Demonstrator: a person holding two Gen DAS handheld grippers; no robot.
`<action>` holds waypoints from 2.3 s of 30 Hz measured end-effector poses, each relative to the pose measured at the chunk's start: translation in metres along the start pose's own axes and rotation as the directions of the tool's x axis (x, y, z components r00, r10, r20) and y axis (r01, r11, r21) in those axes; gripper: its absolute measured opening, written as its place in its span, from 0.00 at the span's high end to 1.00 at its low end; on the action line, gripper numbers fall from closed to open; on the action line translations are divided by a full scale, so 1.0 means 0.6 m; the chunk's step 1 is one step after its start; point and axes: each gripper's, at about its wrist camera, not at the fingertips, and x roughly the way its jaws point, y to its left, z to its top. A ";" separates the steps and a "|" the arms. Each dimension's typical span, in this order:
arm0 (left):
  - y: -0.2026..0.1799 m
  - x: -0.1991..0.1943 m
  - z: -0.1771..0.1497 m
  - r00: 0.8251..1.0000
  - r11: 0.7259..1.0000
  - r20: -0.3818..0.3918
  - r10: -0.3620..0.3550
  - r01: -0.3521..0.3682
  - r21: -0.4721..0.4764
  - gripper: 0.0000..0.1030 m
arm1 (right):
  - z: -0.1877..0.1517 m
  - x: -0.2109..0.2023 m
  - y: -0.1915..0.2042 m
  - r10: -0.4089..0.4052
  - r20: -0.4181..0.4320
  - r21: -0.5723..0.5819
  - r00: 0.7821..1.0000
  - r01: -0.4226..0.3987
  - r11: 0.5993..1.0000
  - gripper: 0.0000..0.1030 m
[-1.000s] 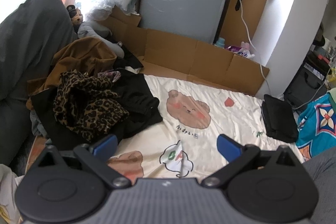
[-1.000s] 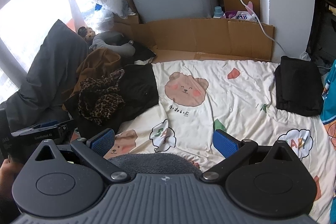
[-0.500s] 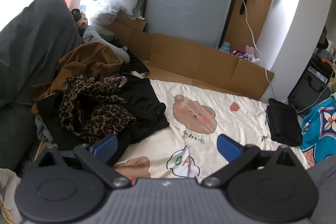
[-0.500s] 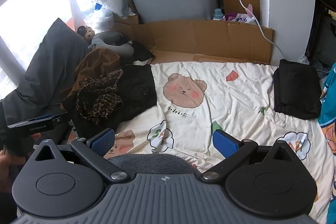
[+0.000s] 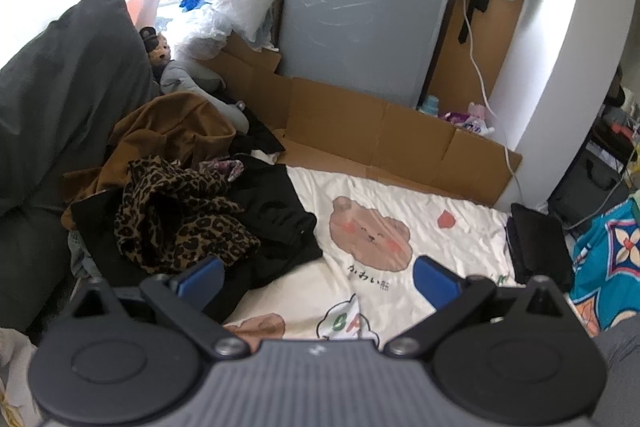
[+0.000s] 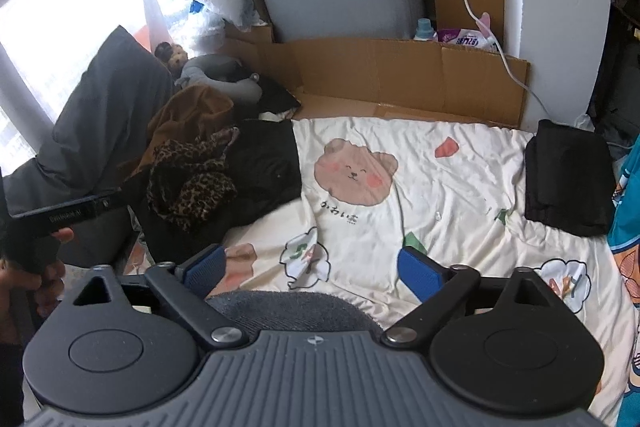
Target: Fold clothes
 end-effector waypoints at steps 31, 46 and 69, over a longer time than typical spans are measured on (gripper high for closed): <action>0.010 0.033 -0.007 0.999 1.000 -0.036 0.017 -0.017 -0.007 0.01 | -0.007 0.012 0.002 0.004 0.022 -0.025 1.000 -0.003 1.000 0.24; 0.035 0.051 -0.003 0.999 0.999 -0.032 0.026 -0.028 -0.038 0.01 | 0.013 0.023 0.020 0.055 -0.046 -0.061 0.997 -0.058 0.996 0.24; 0.096 0.183 0.031 0.995 0.995 -0.046 0.091 -0.092 -0.034 0.03 | 0.078 0.145 -0.054 0.186 0.012 -0.046 0.983 -0.185 0.982 0.20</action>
